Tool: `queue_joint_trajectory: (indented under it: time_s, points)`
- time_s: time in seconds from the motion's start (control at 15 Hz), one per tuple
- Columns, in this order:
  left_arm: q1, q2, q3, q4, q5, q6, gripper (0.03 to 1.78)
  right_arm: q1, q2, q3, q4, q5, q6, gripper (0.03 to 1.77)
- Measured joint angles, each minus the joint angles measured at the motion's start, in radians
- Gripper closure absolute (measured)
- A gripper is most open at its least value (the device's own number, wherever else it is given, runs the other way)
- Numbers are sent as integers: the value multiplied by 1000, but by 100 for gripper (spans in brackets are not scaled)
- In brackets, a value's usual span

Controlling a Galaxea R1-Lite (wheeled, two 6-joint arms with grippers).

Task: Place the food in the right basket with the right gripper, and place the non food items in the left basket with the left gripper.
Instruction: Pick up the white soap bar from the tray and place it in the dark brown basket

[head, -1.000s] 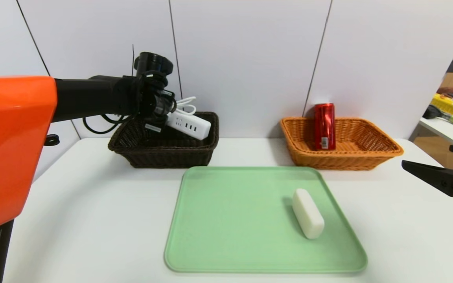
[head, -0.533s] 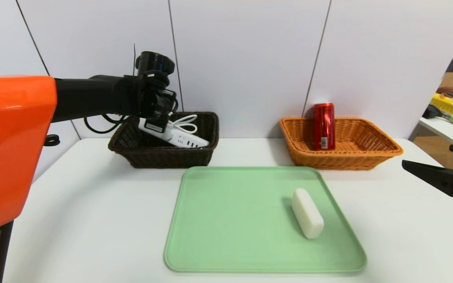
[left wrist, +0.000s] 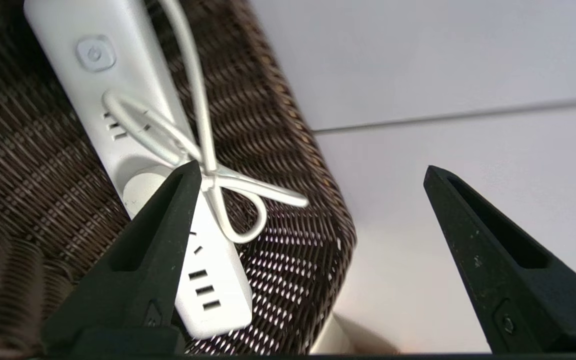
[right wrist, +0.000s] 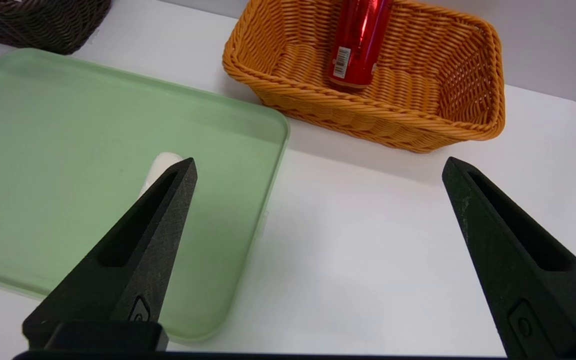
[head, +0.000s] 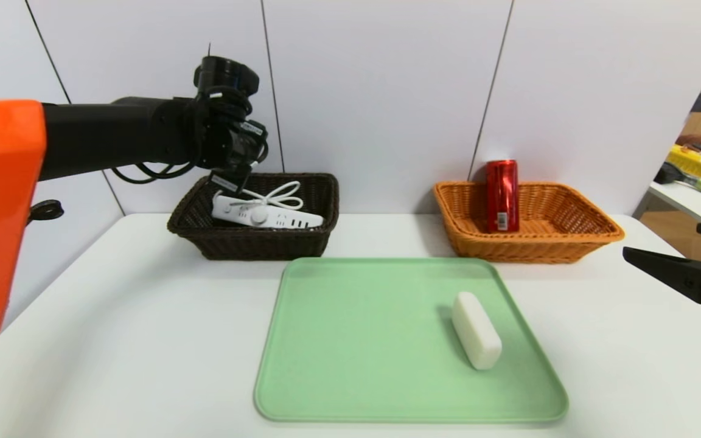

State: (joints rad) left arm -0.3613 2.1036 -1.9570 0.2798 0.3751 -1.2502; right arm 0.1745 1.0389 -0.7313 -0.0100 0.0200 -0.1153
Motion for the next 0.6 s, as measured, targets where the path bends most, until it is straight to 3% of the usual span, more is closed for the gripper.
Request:
queue_joint_trajectory:
  time_s: [0.33,0.6]
  points:
    - [-70,-119,-3,113,-55,409,17,0,3,-30,8,1,0,10]
    - [-122,-143,2,132,-61,706,14,-6,16,-83,11,1,0,10]
